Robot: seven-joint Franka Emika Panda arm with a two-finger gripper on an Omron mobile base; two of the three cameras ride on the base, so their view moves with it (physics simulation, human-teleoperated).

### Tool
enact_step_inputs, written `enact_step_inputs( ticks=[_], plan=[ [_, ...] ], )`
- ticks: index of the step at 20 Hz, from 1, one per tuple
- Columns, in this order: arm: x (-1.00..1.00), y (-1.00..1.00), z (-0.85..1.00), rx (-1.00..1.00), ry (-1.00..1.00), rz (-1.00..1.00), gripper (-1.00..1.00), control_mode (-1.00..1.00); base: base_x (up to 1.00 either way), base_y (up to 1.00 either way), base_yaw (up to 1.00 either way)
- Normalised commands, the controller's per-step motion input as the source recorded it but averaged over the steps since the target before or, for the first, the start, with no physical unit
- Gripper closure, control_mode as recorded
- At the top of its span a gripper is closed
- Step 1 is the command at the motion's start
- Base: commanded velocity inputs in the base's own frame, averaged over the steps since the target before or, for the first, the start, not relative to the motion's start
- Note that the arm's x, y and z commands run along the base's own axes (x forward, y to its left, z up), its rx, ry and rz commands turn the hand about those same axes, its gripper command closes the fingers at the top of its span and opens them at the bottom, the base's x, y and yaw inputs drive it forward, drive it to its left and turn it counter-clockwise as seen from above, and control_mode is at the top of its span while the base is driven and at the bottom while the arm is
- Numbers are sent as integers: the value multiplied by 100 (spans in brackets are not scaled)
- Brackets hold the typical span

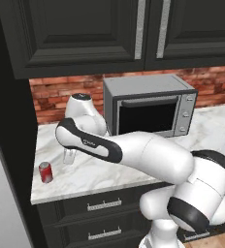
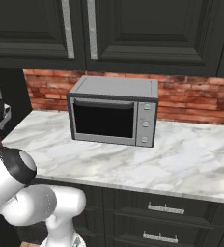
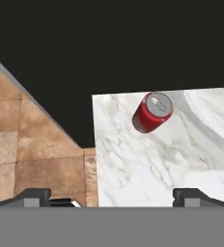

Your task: Four empty soda cans are scattered around the kitchen. Gather all the cans and cluster them next to the stove for recycling.

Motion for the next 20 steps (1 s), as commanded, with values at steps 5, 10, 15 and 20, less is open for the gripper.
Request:
enact_step_inputs(
  ticks=[5,10,15,20],
  plan=[
    [22,29,-1,-1,0,0,-100,-100,0,0,0],
    [9,22,-7,0,0,0,-100,-100,0,0,0],
    [7,16,-35,-1,0,2,-100,-100,0,0,0],
    [12,15,-29,0,0,0,-100,-100,0,0,0]
  ],
)
